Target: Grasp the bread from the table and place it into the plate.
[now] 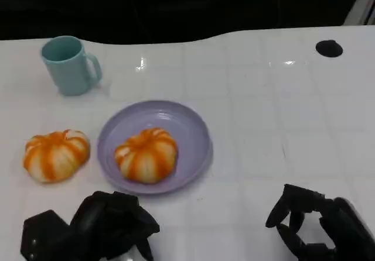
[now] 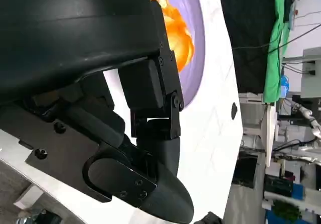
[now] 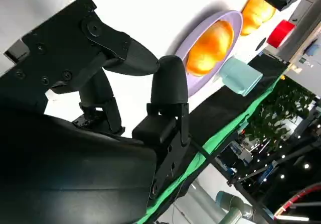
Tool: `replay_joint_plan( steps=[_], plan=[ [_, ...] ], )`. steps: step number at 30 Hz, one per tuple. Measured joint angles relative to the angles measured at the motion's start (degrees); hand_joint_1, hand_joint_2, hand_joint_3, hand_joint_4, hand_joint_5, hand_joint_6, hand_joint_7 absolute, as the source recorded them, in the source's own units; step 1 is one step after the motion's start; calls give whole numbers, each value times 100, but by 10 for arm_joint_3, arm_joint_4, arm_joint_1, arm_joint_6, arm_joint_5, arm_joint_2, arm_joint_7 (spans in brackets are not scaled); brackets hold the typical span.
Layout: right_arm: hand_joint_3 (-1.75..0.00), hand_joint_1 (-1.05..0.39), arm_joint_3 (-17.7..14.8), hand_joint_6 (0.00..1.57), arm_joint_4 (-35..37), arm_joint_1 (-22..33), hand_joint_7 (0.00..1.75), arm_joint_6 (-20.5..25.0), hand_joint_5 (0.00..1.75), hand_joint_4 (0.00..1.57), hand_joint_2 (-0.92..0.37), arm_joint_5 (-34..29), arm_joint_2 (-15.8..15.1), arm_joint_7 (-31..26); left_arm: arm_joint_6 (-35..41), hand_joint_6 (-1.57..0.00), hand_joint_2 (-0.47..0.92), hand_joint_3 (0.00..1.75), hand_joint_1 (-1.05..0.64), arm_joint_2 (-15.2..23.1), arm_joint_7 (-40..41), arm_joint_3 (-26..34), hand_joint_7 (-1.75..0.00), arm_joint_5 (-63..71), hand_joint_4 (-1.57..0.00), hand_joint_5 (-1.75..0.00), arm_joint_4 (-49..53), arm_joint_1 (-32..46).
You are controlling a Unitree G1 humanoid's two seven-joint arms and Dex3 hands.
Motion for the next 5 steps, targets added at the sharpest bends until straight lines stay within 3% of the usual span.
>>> replay_joint_plan(
  steps=[5],
  plan=[
    [-122,-34,1,69,1,-2,145,0,175,68,-44,0,0,-3,0,-157,80,0,-105,0,0,0,-49,0,-146,-100,0,-3]
  ],
)
